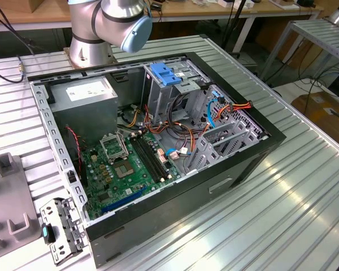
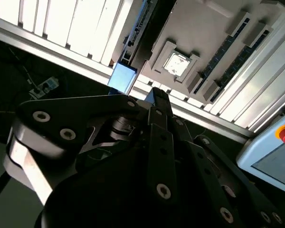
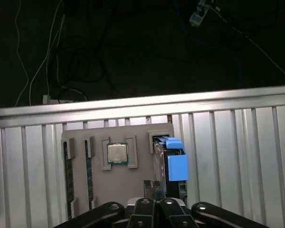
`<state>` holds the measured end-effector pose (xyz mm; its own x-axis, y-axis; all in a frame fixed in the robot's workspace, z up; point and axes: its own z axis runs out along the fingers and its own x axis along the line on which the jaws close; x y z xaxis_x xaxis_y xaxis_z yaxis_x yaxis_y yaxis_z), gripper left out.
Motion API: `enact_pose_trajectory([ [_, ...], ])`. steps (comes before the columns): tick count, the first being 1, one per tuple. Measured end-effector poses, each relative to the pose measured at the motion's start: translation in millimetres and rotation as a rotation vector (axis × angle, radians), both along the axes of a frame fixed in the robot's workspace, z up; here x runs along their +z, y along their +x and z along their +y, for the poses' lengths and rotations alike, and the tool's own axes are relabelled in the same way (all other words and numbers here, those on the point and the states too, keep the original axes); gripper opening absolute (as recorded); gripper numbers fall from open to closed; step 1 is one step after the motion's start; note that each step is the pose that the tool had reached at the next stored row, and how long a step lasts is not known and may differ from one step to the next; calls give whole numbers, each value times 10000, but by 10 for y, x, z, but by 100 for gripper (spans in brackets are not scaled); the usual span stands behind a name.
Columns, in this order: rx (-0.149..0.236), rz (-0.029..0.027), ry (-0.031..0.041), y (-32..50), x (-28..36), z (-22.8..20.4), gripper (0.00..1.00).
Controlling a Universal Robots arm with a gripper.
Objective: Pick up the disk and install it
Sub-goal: 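Pick up the disk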
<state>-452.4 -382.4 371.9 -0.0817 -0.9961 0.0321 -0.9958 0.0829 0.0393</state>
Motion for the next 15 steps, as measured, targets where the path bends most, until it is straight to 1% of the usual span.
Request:
enact_pose_trajectory([
  [3, 60, 0, 0, 0, 0, 0, 11],
  [15, 2658, 0, 0, 0, 0, 0, 11],
])
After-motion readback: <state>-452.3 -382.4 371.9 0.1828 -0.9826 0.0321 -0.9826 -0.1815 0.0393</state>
